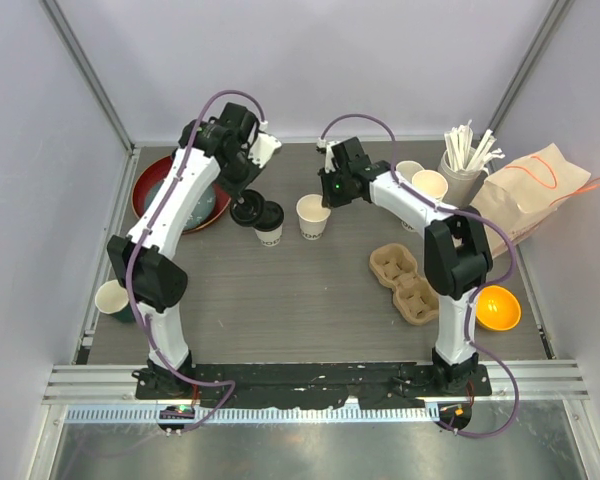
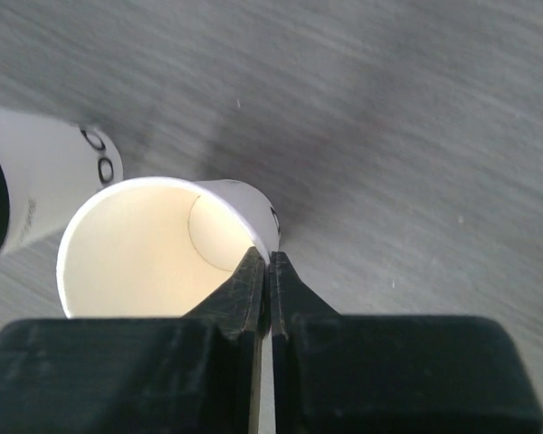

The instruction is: Pack the takeout coffee

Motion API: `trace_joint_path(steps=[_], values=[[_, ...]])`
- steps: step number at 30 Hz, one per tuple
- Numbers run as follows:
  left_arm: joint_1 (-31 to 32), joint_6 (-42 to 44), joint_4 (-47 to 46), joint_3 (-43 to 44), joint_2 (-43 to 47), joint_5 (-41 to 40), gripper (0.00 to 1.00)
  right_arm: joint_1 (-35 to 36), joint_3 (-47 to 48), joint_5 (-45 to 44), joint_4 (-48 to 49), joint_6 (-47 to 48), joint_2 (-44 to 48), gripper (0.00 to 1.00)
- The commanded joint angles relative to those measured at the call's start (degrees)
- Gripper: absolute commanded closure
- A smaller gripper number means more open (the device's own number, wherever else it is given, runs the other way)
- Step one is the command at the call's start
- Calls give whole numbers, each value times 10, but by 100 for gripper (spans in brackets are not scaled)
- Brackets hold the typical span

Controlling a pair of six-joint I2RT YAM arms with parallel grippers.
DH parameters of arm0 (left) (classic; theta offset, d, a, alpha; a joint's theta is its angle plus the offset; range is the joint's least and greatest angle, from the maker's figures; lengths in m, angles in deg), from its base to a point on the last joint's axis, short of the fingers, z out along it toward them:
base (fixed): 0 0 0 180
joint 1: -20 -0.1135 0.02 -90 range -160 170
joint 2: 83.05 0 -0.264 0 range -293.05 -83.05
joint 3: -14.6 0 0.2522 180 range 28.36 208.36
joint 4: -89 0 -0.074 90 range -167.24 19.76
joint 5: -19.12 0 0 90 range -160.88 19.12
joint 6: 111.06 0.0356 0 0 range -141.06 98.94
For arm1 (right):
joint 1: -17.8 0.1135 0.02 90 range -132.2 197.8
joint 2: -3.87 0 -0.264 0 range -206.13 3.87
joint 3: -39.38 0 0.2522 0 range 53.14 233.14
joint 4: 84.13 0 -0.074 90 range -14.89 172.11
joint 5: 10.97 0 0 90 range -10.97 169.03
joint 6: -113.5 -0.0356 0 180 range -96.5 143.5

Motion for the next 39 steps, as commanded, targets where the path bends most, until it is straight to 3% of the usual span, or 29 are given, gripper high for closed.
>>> trace_joint_path(steps=[1, 7, 16, 19, 23, 26, 34, 39], values=[[26, -4, 15, -14, 39, 17, 100, 13, -46, -33, -46, 22, 89, 99], [49, -6, 12, -22, 36, 20, 100, 43, -121, -71, -65, 23, 158, 99], [102, -6, 27, -18, 19, 23, 100, 44, -163, -32, -37, 13, 163, 93], [112, -7, 34, -17, 18, 43, 100, 44, -178, -23, -14, 11, 175, 83], [126, -8, 41, -14, 12, 48, 100, 44, -202, 6, 24, 8, 210, 58], [136, -8, 51, -9, 8, 56, 100, 44, -212, 6, 33, 6, 230, 47], [165, -11, 68, 42, -41, 68, 100, 20, -241, -11, 52, -17, 329, 34], [196, -21, 83, 119, -98, 55, 100, -55, -279, -14, 53, -30, 363, 33]])
